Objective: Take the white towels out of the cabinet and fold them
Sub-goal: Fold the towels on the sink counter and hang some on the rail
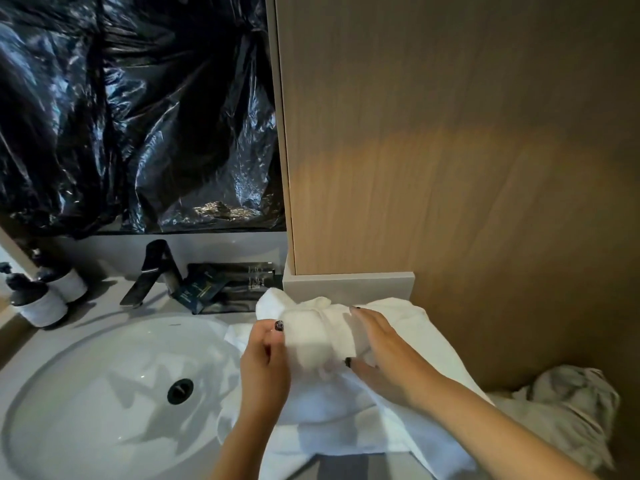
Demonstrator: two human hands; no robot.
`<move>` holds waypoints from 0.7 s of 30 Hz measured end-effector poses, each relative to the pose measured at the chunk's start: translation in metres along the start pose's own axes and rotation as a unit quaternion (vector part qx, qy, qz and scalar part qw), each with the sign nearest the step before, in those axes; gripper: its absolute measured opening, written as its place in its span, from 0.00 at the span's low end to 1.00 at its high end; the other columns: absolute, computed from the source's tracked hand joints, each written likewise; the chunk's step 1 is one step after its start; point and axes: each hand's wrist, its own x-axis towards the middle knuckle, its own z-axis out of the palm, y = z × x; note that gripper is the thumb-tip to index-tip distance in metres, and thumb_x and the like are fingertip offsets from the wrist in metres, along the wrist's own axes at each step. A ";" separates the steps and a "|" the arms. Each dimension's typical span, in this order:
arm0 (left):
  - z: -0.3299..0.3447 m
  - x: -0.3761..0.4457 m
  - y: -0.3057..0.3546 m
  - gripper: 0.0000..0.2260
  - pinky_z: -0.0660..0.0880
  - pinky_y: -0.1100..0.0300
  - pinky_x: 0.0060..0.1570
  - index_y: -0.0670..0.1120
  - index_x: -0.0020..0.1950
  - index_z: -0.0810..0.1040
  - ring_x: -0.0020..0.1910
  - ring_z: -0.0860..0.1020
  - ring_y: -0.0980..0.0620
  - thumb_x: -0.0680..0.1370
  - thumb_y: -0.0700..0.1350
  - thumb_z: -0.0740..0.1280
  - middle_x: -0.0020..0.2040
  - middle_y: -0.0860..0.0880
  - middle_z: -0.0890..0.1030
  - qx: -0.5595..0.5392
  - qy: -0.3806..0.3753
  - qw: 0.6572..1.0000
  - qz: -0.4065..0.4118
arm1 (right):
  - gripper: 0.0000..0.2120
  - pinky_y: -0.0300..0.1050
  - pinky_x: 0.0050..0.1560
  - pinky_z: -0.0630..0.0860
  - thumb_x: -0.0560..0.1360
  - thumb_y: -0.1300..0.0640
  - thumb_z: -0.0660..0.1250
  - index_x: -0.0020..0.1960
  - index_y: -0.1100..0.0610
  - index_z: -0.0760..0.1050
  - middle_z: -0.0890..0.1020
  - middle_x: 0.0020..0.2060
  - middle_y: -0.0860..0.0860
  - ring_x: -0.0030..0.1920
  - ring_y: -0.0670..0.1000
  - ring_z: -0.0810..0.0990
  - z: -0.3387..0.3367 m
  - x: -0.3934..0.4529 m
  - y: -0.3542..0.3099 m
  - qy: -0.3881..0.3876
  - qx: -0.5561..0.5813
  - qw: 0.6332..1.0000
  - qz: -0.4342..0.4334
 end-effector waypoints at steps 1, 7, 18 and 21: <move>-0.007 0.001 0.011 0.09 0.67 0.68 0.31 0.49 0.41 0.74 0.32 0.73 0.60 0.80 0.48 0.59 0.33 0.58 0.77 -0.020 -0.010 1.000 0.010 | 0.34 0.39 0.69 0.62 0.77 0.49 0.67 0.76 0.47 0.52 0.58 0.74 0.42 0.73 0.46 0.59 -0.002 0.000 -0.007 0.010 0.008 1.000 -0.007; -0.066 0.012 0.078 0.13 0.71 0.69 0.34 0.51 0.37 0.80 0.33 0.76 0.60 0.80 0.39 0.66 0.34 0.55 0.81 -0.057 -0.148 0.980 0.122 | 0.30 0.36 0.69 0.63 0.77 0.49 0.69 0.76 0.48 0.62 0.67 0.72 0.42 0.70 0.40 0.65 -0.008 0.010 -0.072 0.053 0.057 0.993 -0.091; -0.149 0.022 0.098 0.07 0.73 0.60 0.32 0.57 0.41 0.79 0.32 0.76 0.57 0.71 0.54 0.76 0.36 0.54 0.81 0.085 -0.141 0.972 0.169 | 0.12 0.33 0.35 0.66 0.79 0.60 0.66 0.40 0.46 0.75 0.76 0.30 0.42 0.33 0.40 0.73 -0.064 0.017 -0.174 0.257 0.092 0.950 -0.149; -0.157 0.022 0.089 0.06 0.67 0.65 0.27 0.59 0.40 0.80 0.27 0.73 0.58 0.75 0.50 0.73 0.32 0.55 0.79 0.076 -0.126 0.976 0.162 | 0.11 0.35 0.33 0.65 0.78 0.57 0.67 0.38 0.47 0.75 0.75 0.28 0.43 0.32 0.42 0.72 -0.082 0.004 -0.189 0.299 0.061 0.943 -0.133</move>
